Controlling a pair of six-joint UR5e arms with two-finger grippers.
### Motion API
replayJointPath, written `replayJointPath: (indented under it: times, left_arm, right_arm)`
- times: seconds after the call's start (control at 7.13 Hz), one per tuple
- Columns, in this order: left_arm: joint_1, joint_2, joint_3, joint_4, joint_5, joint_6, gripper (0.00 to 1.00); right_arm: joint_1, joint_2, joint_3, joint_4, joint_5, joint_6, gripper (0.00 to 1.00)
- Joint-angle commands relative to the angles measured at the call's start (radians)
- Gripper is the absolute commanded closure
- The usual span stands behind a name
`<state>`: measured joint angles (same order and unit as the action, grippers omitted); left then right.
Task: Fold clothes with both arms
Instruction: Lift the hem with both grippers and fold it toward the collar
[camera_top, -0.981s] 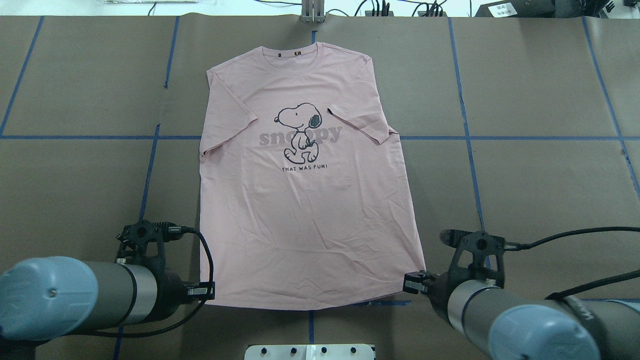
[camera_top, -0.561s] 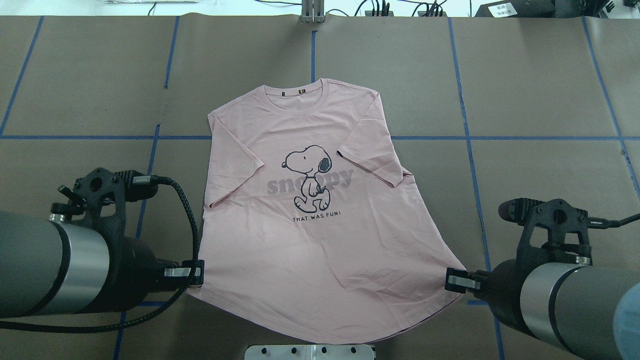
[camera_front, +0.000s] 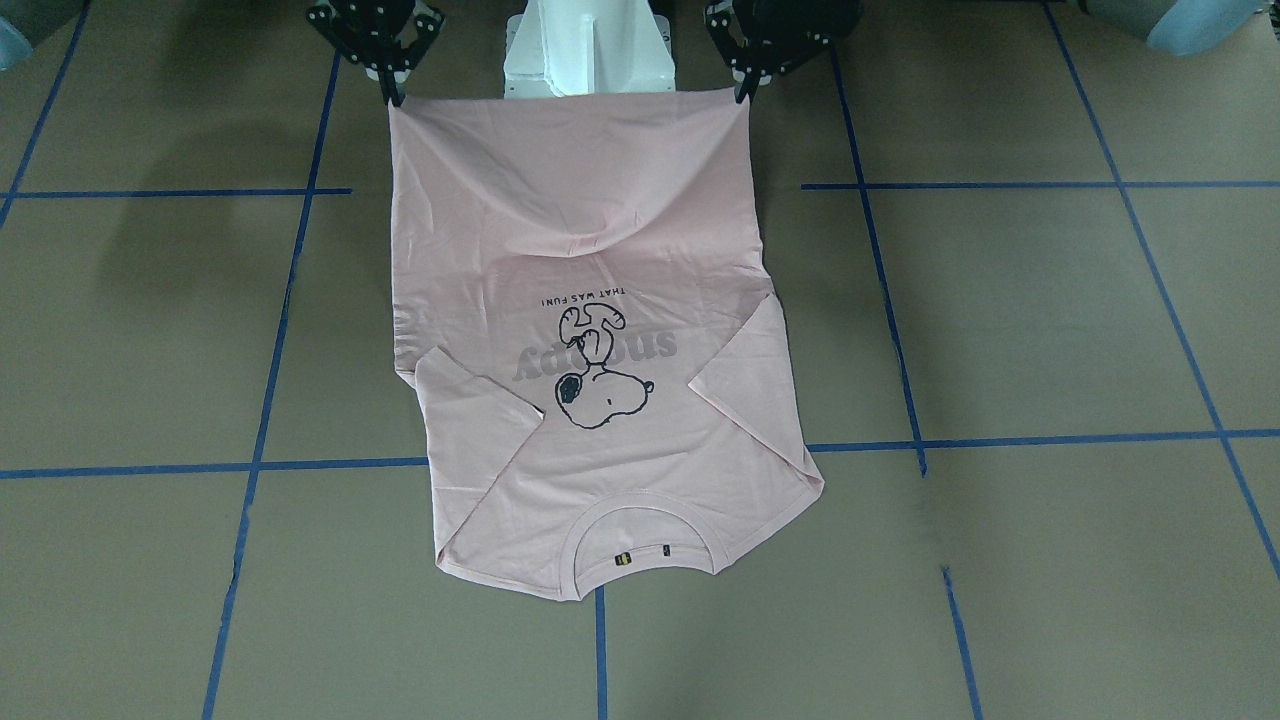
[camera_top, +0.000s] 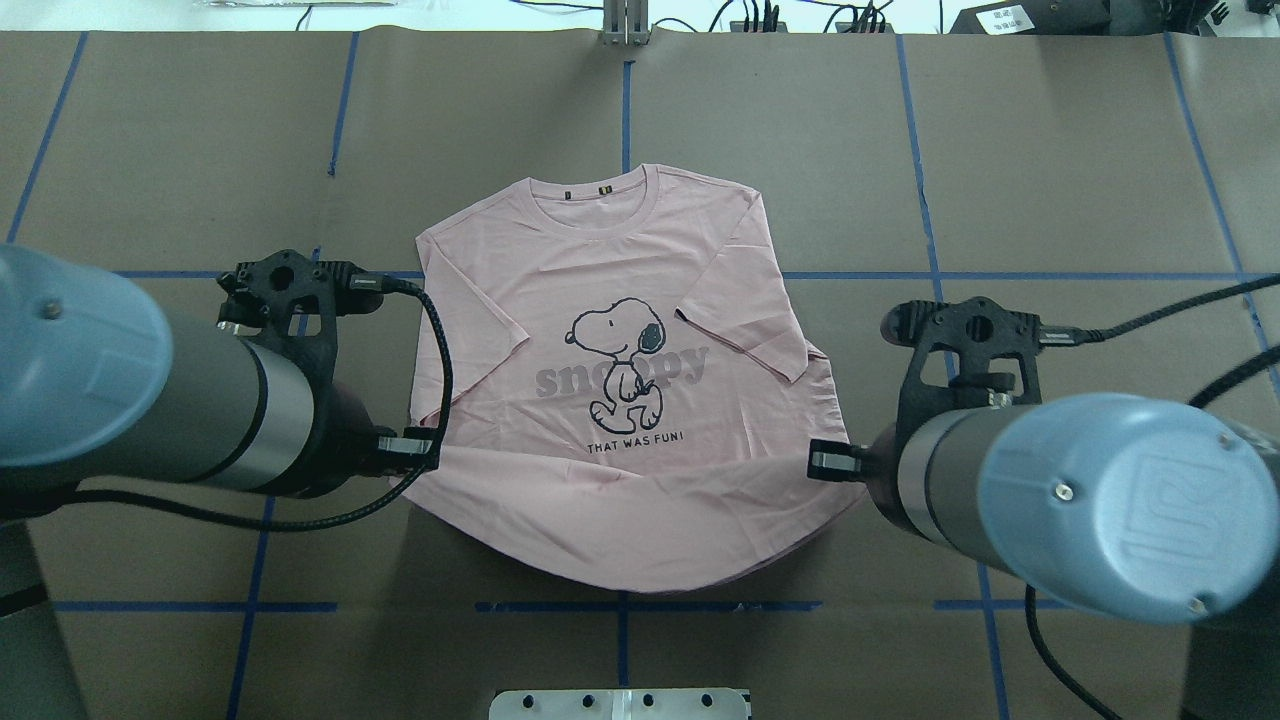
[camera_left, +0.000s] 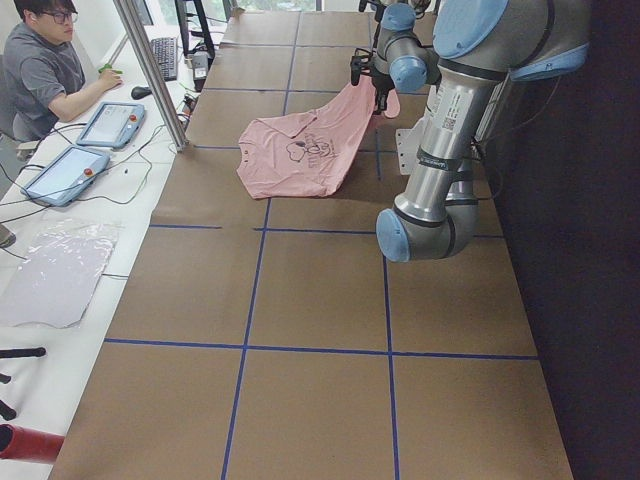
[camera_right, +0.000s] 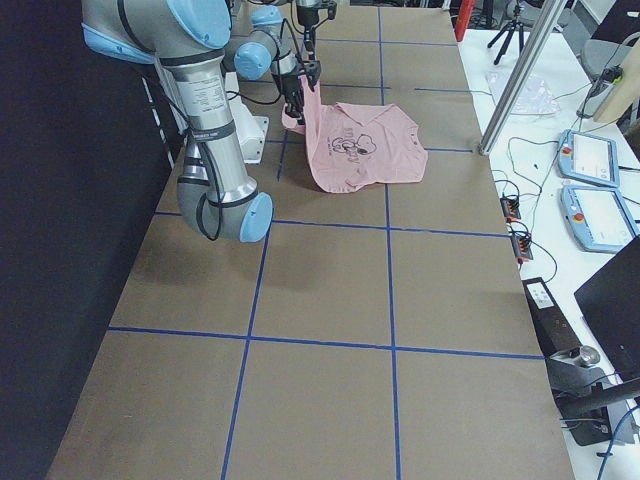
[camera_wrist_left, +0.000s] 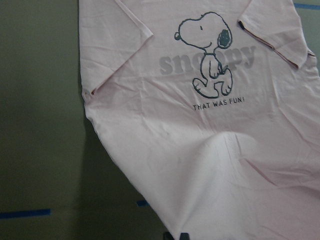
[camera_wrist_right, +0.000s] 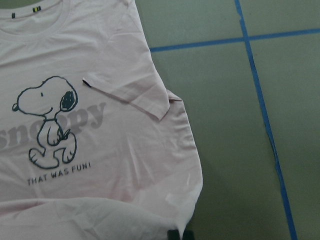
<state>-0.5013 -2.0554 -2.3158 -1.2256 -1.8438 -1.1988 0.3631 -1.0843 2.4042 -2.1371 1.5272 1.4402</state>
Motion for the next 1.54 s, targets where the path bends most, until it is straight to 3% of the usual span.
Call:
replayJointPath:
  times: [0.0, 0.14, 0.28, 0.56, 0.7, 0.98, 1.12, 1.26, 1.4]
  left_arm:
    - [-0.107, -0.002, 0.158, -0.104, 0.0, 0.097, 1.0]
    - [-0.155, -0.002, 0.209, -0.135, 0.0, 0.154, 1.0]
    - [-0.202, -0.003, 0.263, -0.182, 0.0, 0.201, 1.0]
    - [-0.259, -0.018, 0.434, -0.337, 0.0, 0.235, 1.0]
    - [-0.275, -0.047, 0.538, -0.409, 0.0, 0.252, 1.0]
    - [-0.289, -0.101, 0.767, -0.58, 0.035, 0.255, 1.0]
    - [-0.299, -0.133, 0.896, -0.663, 0.037, 0.255, 0.89]
    - [-0.301, -0.14, 0.948, -0.725, 0.054, 0.28, 0.17]
    - [-0.315, -0.14, 0.947, -0.732, 0.061, 0.316, 0.0]
  right_arm:
    - [0.165, 0.023, -0.249, 0.232, 0.008, -0.125, 1.0]
    - [0.212, 0.024, -0.363, 0.362, 0.01, -0.156, 1.0]
    - [0.241, 0.044, -0.437, 0.42, 0.008, -0.164, 1.0]
    - [0.289, 0.143, -0.599, 0.428, 0.01, -0.185, 1.0]
    - [0.315, 0.185, -0.726, 0.521, 0.01, -0.19, 1.0]
    - [0.355, 0.304, -1.068, 0.746, 0.01, -0.201, 1.0]
    - [0.375, 0.358, -1.224, 0.855, 0.011, -0.204, 1.0]
    - [0.384, 0.371, -1.297, 0.9, 0.024, -0.213, 0.27]
    - [0.393, 0.372, -1.303, 0.901, 0.031, -0.257, 0.0]
